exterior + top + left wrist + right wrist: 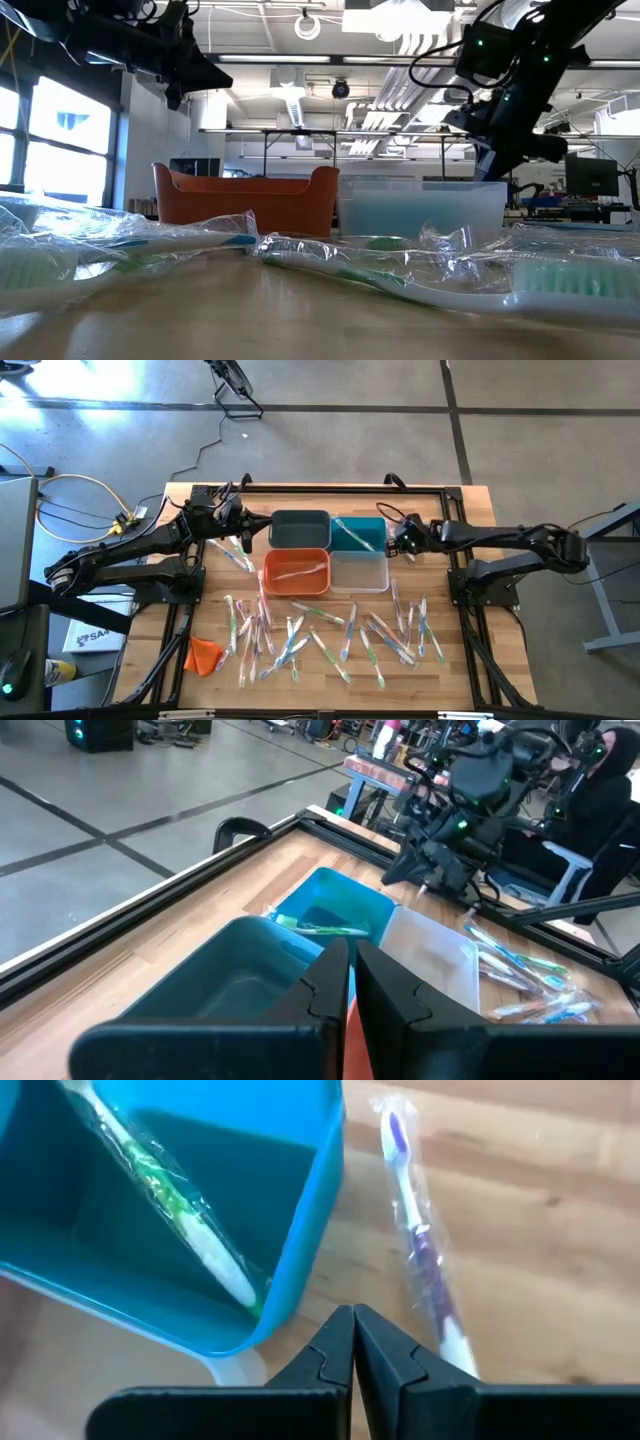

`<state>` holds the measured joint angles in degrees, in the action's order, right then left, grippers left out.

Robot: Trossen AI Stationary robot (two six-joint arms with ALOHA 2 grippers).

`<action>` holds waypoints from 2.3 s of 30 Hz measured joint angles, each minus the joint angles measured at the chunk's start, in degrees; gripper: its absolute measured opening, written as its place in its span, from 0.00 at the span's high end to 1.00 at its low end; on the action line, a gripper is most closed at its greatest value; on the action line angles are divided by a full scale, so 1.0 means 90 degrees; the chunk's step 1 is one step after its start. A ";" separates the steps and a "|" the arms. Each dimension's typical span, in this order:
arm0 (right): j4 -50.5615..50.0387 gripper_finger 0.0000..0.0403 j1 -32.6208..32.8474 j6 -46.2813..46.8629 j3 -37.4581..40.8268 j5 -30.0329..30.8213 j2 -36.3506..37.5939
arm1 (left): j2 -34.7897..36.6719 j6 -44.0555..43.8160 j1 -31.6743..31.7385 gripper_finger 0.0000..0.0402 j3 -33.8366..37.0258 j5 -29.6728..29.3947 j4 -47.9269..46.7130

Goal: Pick & Place Toothbrushes
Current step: Put the purple toothbrush into the transparent bin

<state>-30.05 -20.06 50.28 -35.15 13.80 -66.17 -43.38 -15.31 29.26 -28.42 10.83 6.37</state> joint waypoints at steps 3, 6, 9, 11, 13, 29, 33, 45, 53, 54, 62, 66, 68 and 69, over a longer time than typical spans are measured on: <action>0.0023 0.99 -0.0273 -0.0707 -0.0072 -0.0443 -0.0002 | 0.0000 0.0000 0.0000 0.95 0.0000 0.0000 0.0000; -0.0050 0.99 -0.0517 -0.1091 -0.0072 -0.0763 -0.0002 | 0.0000 0.0000 -0.0001 0.95 0.0000 0.0000 -0.0001; -0.0115 0.99 -0.0736 -0.1515 -0.0072 -0.0996 -0.0002 | 0.0000 0.0000 0.0000 0.95 0.0000 0.0000 -0.0001; -0.0184 0.99 -0.0843 -0.1769 -0.0072 -0.1068 -0.0002 | 0.0000 0.0000 -0.0002 0.95 0.0000 0.0000 0.0000; -0.0246 0.99 -0.0948 -0.1931 -0.0072 -0.1075 -0.0002 | 0.0000 0.0000 0.0000 0.95 0.0000 0.0002 0.0000; -0.0664 0.65 -0.1230 -0.2304 -0.0069 -0.0889 -0.0728 | 0.0000 0.0000 0.0000 0.95 0.0000 0.0005 0.0000; -0.0574 0.62 -0.1233 -0.2452 -0.0067 -0.0849 -0.0921 | 0.0000 0.0000 0.0000 0.95 0.0000 0.0005 -0.0001; -0.0512 0.62 -0.1230 -0.2461 -0.0067 -0.0888 -0.1567 | 0.0000 -0.0002 0.0000 0.95 0.0000 0.0005 -0.0005; -0.0388 0.72 -0.1230 -0.2620 -0.0078 -0.1073 -0.1845 | 0.0000 0.0000 -0.0001 0.95 0.0000 0.0005 -0.0010; -0.0387 0.74 -0.1228 -0.2622 -0.0089 -0.1084 -0.1874 | 0.0000 0.0000 0.0000 0.95 0.0000 0.0005 -0.0010; -0.0375 0.87 -0.1228 -0.2623 -0.0086 -0.1076 -0.1904 | 0.0001 0.0000 -0.0002 0.95 0.0000 0.0005 -0.0032; -0.0377 0.89 -0.1228 -0.2620 -0.0079 -0.1078 -0.1911 | 0.0001 0.0000 -0.0002 0.95 0.0000 0.0005 -0.0032; -0.0379 0.88 -0.1228 -0.2592 -0.0076 -0.1070 -0.1911 | 0.0001 0.0000 -0.0002 0.95 0.0001 0.0005 -0.0032; -0.0381 0.87 -0.1228 -0.2581 -0.0076 -0.1066 -0.1911 | 0.0000 0.0000 0.0000 0.95 0.0000 0.0005 -0.0032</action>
<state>-33.48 -31.11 27.05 -35.83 4.21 -83.37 -43.38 -15.31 29.26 -28.42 10.87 6.09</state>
